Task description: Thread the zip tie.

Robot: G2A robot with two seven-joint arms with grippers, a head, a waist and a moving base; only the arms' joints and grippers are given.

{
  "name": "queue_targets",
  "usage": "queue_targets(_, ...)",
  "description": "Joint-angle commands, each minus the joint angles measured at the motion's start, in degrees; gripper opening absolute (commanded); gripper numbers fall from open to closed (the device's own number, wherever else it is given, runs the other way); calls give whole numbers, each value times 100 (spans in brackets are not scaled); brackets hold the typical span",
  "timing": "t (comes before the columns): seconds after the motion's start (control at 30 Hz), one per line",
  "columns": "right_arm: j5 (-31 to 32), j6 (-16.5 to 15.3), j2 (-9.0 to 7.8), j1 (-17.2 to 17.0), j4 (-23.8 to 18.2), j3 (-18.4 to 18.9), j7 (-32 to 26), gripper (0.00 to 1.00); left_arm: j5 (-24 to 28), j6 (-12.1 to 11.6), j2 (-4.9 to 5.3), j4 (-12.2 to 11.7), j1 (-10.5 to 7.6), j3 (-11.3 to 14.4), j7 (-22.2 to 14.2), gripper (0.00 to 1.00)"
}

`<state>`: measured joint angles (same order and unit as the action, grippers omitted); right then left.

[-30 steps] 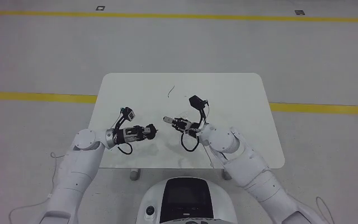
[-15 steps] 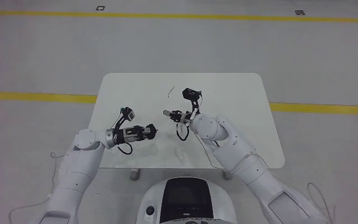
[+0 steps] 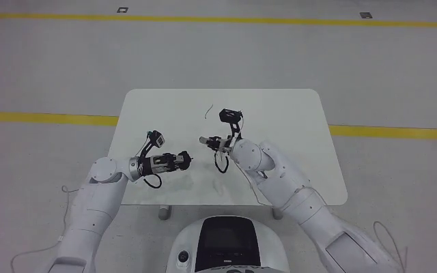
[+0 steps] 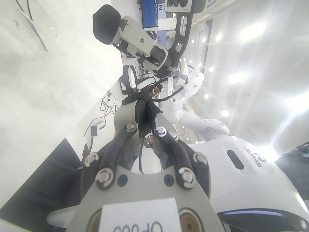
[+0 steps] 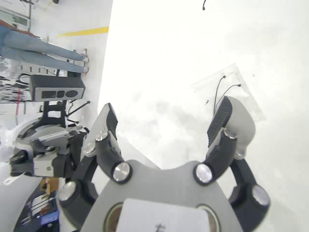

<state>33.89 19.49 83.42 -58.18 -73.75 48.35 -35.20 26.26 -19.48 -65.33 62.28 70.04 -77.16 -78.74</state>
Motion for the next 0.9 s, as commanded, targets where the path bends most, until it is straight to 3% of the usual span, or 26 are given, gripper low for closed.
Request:
queue_targets(0.0, 227, -1, 76, 179, 208, -8, -189, 100, 0, 0, 0, 0, 0, 0, 0, 0)
queue_targets(0.13, 708, -1, 342, 562, 757, -7, -535, 100, 0, 0, 0, 0, 0, 0, 0, 0)
queue_targets(0.27, 1377, -1, 746, 941, 1570, 161, -1033, 100, 0, 0, 0, 0, 0, 0, 0, 0)
queue_targets(0.43, 1877, -1, 1195, 1038, 2123, 467, -1501, 100, 0, 0, 0, 0, 0, 0, 0, 0)
queue_targets(0.73, 1952, -47, 1237, 981, 2138, 469, -1514, 100, 0, 0, 0, 0, 0, 0, 0, 0)
queue_targets(0.87, 2300, -1, 1267, 1058, 2186, 316, -1708, 100, 0, 0, 0, 0, 0, 0, 0, 0)
